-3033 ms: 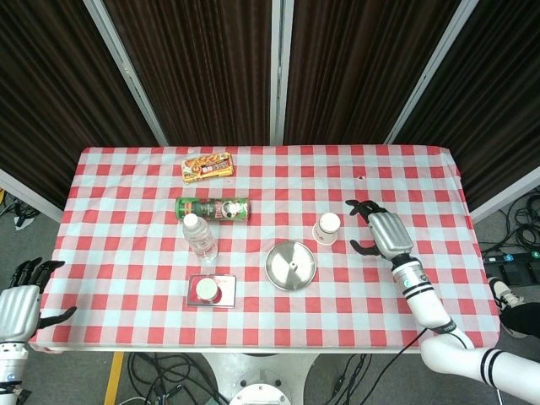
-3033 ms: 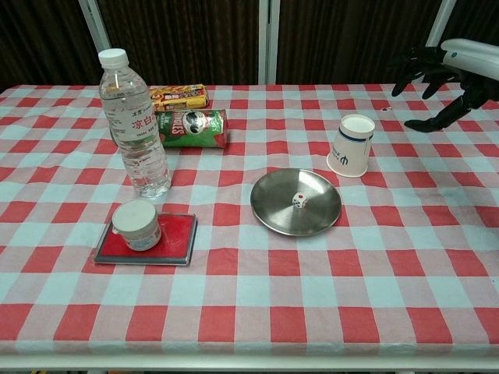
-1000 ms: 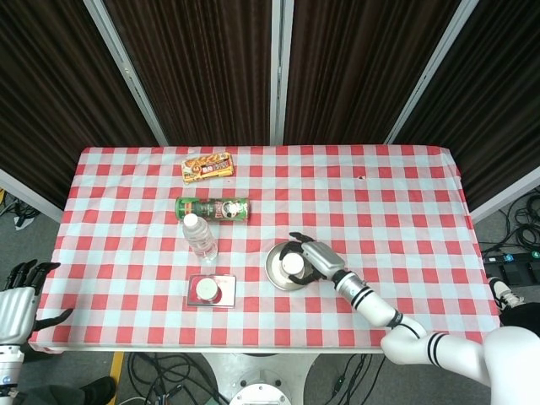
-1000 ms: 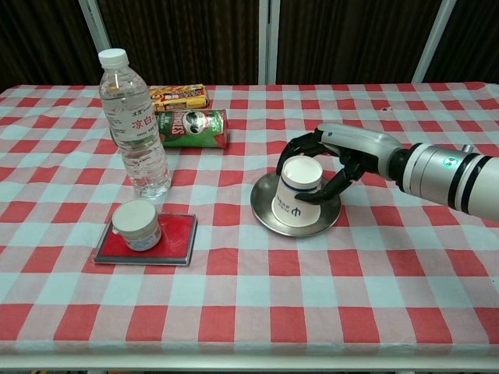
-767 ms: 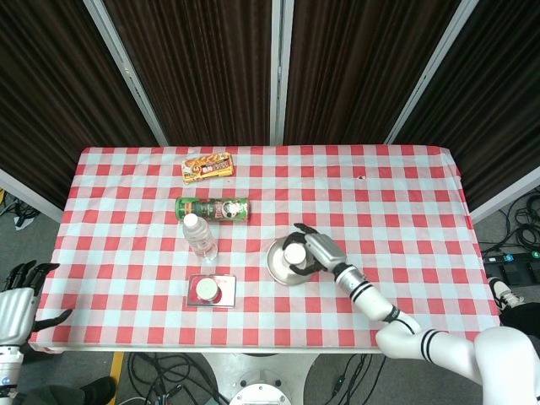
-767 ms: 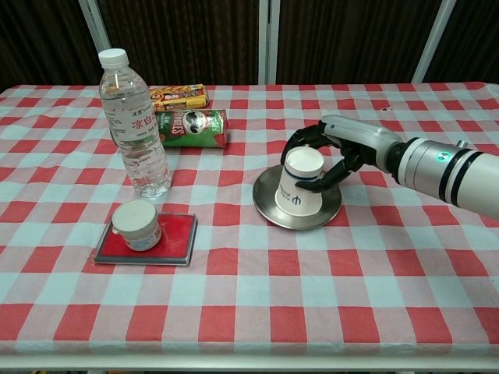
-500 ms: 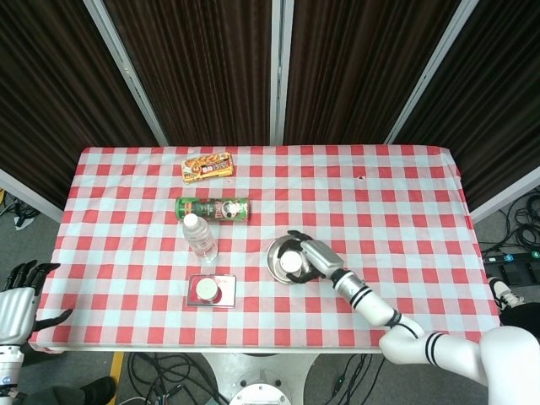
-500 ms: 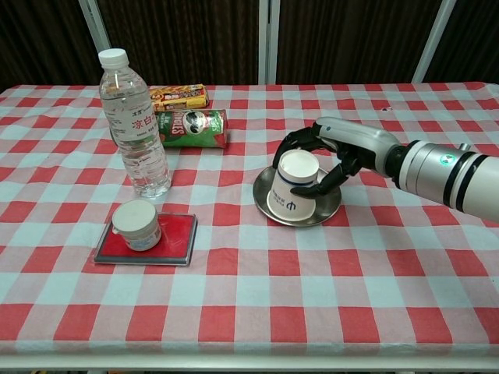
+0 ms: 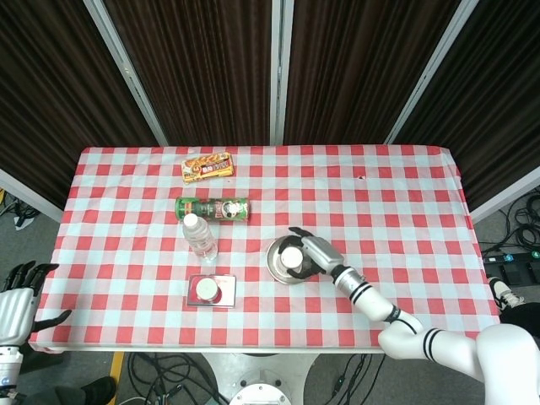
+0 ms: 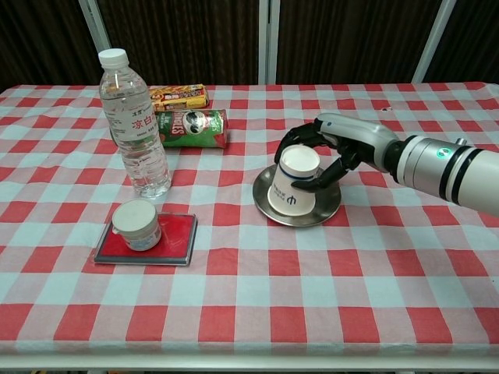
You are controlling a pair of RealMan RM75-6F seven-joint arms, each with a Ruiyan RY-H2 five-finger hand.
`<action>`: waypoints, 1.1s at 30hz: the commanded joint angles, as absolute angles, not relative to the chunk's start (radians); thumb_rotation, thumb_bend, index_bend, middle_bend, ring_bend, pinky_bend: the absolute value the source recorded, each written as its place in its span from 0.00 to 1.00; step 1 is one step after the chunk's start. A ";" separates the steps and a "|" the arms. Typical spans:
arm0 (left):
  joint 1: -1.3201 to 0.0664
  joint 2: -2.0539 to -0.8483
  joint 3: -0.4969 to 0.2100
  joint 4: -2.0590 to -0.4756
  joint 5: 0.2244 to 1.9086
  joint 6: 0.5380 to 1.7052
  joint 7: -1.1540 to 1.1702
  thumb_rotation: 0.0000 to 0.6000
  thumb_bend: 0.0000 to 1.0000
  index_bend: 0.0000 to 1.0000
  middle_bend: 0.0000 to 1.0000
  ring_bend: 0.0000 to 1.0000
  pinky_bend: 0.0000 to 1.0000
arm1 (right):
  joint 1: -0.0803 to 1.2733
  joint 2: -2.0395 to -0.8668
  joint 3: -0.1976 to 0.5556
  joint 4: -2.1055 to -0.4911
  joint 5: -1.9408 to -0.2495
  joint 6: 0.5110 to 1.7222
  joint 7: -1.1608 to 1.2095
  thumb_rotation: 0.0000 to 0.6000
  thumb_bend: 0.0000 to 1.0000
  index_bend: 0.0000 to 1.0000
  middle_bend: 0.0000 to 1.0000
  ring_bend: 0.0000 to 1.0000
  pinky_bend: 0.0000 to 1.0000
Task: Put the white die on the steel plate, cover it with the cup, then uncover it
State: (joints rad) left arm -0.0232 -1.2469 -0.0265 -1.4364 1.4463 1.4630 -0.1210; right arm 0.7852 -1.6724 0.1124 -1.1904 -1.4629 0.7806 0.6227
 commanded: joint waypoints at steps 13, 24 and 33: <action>-0.022 -1.249 -0.028 -1.433 1.443 1.462 -0.123 1.00 0.07 0.20 0.19 0.10 0.08 | 0.788 -1.652 0.093 -1.199 -1.493 0.798 0.688 1.00 0.27 0.50 0.28 0.04 0.07; -0.021 -1.251 -0.027 -1.429 1.437 1.456 -0.121 1.00 0.07 0.20 0.19 0.10 0.08 | 0.803 -1.696 0.129 -1.086 -1.431 0.779 0.685 1.00 0.28 0.49 0.28 0.04 0.07; -0.024 -1.254 -0.028 -1.424 1.439 1.452 -0.120 1.00 0.07 0.20 0.19 0.10 0.08 | 0.800 -1.661 0.071 -1.149 -1.510 0.804 0.718 1.00 0.28 0.49 0.28 0.04 0.06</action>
